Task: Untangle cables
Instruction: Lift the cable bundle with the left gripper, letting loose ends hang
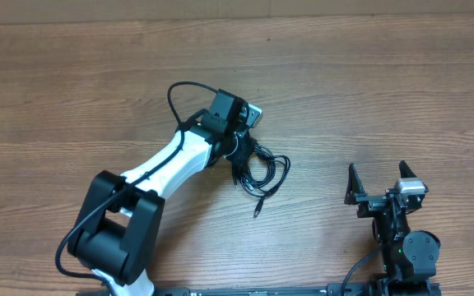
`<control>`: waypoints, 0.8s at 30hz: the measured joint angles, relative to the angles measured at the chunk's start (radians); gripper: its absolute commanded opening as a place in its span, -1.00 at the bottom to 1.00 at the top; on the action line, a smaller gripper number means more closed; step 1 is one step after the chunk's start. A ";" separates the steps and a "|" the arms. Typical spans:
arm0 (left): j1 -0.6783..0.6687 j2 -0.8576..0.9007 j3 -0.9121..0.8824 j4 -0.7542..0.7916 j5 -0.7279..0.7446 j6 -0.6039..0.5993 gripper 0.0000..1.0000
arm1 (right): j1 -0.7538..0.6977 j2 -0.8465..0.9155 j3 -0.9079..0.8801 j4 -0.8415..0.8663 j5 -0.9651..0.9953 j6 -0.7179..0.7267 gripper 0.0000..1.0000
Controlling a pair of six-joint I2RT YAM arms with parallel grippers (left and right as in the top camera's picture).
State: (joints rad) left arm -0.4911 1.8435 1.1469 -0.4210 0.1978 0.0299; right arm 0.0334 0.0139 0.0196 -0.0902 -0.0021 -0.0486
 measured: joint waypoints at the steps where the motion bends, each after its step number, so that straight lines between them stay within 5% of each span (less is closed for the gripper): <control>1: 0.000 0.008 0.000 0.000 0.000 0.000 -0.12 | 0.000 0.000 0.000 0.000 0.000 0.000 1.00; 7: 0.000 0.062 -0.002 0.000 0.000 0.001 -0.33 | 0.000 0.000 0.000 0.000 0.000 0.000 1.00; 12: 0.000 0.072 -0.008 0.003 0.000 0.008 -0.91 | 0.000 0.000 0.000 0.000 0.000 0.000 1.00; 24: 0.000 0.068 -0.005 -0.006 0.009 -0.035 -0.92 | 0.000 0.000 0.000 0.000 -0.001 0.000 1.00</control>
State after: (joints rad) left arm -0.4908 1.9110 1.1416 -0.4267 0.2070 -0.0048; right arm 0.0334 0.0139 0.0196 -0.0902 -0.0029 -0.0486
